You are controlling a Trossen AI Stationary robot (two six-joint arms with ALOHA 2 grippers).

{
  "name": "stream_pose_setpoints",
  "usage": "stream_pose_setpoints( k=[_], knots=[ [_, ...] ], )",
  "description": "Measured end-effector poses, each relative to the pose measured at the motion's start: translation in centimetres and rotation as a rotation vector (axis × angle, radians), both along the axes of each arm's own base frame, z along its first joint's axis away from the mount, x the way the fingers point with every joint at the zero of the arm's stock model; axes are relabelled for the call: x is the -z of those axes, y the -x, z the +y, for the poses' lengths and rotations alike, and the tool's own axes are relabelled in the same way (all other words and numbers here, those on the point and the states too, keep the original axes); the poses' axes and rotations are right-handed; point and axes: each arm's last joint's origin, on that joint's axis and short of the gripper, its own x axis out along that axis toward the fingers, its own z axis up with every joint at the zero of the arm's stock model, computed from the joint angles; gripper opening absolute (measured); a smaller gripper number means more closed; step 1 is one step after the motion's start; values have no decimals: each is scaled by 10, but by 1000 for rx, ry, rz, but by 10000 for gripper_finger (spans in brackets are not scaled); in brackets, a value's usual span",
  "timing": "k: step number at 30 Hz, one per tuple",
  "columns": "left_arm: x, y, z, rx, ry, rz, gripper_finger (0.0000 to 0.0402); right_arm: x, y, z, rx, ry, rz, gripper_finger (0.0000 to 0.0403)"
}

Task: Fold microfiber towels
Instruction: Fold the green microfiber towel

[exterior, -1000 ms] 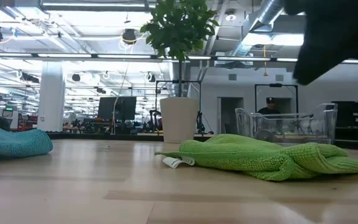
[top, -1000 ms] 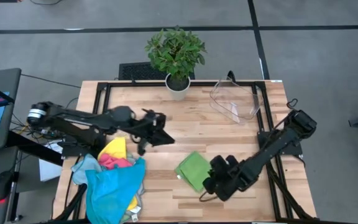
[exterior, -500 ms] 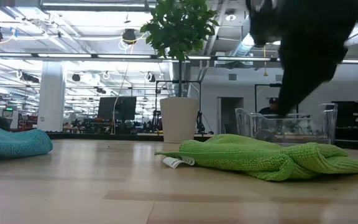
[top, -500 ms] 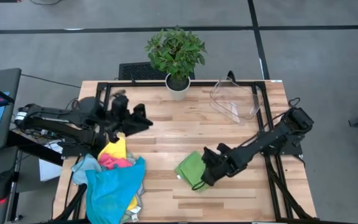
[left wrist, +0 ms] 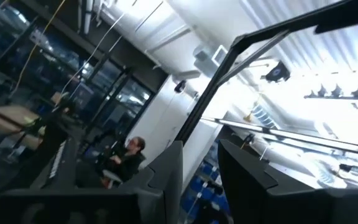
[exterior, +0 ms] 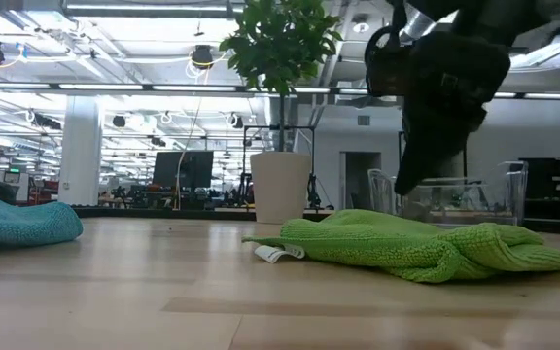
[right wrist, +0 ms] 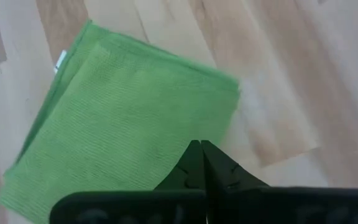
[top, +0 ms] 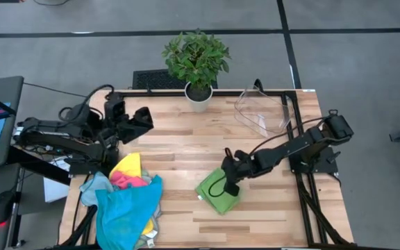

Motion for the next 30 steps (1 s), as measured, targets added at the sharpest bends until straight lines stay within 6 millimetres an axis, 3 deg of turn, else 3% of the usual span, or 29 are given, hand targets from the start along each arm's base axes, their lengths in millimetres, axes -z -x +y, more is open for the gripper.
stream_pose_setpoints(
  k=[3, 8, 17, 24, 30],
  knots=[
    [-3, 7, 0, -10, -15, -21, 93, 2, 3, -12, -46, -18, 9, 6],
    [-7, 17, 1, -33, -48, -60, 93, 22, 14, -26, 5, -100, 0, 6],
    [-5, 20, 2, -63, -36, -10, 93, 35, 16, 12, -140, -55, -22, 6],
    [-3, 19, 3, -79, -28, 9, 93, 44, 14, 13, -123, -21, -12, 6],
    [-3, 19, 3, -76, -21, 15, 93, 50, -3, -4, -86, -37, -79, 6]
  ],
)
